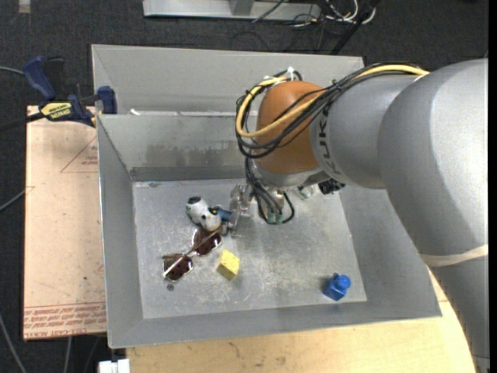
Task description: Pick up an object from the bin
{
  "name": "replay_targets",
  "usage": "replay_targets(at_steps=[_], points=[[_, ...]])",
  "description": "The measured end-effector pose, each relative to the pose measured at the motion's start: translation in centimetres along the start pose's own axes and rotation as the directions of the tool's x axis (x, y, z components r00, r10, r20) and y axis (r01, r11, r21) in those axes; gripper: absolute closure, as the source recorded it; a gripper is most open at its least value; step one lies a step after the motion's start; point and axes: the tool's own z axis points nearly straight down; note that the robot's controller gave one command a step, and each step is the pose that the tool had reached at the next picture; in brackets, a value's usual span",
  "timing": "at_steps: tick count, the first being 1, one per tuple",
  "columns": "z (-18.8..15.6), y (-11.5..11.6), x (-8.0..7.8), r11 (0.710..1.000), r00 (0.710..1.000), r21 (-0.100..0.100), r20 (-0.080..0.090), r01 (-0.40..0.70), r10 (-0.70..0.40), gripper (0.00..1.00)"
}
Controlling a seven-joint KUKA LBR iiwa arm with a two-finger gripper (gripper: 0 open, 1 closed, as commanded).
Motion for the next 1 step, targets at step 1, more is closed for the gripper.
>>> replay_targets(at_steps=[1], points=[[0.0,0.0,0.0,1.0,1.0,0.0,0.0,0.0,0.0,1.0]])
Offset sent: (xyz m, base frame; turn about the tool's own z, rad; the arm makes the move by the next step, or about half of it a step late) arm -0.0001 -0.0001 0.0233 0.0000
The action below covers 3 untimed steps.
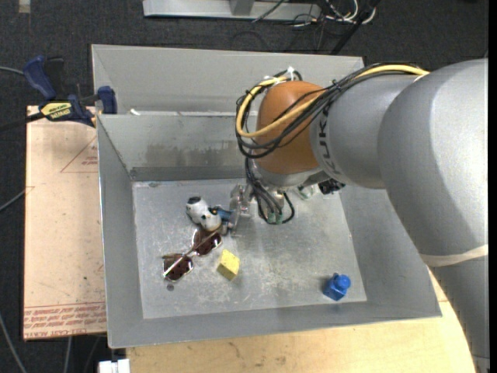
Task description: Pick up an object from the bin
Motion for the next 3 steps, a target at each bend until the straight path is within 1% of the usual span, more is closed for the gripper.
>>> replay_targets(at_steps=[1,3], points=[[-0.2,0.0,0.1,1.0,1.0,0.0,-0.002,0.0,0.0,1.0],[-1.9,0.0,0.1,1.0,1.0,0.001,-0.004,-0.001,0.001,1.0]])
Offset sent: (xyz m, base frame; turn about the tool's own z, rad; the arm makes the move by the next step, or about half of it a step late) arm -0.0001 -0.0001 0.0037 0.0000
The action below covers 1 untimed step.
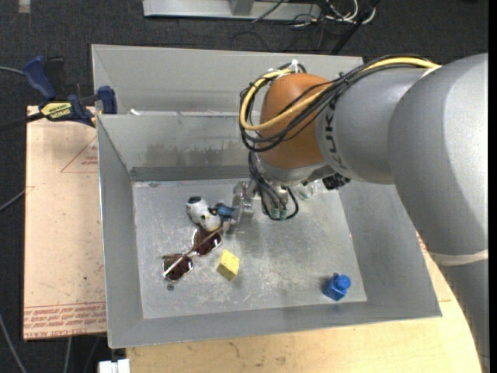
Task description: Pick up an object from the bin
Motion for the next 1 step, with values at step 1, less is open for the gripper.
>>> replay_targets(at_steps=[1], points=[[-1.17,0.02,-0.09,1.0,1.0,-0.001,0.004,0.0,0.0,1.0]])
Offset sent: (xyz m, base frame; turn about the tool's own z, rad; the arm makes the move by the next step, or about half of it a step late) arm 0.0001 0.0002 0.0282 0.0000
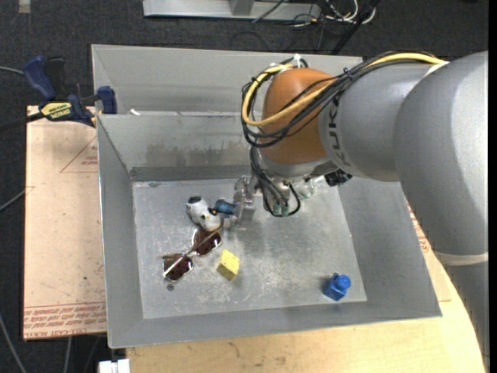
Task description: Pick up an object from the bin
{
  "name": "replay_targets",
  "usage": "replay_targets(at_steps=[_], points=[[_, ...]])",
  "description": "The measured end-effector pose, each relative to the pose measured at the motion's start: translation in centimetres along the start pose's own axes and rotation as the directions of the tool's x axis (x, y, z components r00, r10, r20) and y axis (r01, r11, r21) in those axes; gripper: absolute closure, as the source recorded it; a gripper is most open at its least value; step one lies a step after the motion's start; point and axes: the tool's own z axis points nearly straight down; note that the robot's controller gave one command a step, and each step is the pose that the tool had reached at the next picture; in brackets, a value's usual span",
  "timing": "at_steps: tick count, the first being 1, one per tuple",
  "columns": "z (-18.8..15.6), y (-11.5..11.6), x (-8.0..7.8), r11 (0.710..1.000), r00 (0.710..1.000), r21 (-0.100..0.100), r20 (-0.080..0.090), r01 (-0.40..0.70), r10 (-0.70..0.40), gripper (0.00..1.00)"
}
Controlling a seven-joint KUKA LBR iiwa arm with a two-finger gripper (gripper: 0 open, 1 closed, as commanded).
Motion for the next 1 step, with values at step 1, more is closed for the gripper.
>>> replay_targets(at_steps=[1], points=[[-0.61,0.02,-0.06,1.0,1.0,-0.001,0.002,0.0,0.0,1.0]])
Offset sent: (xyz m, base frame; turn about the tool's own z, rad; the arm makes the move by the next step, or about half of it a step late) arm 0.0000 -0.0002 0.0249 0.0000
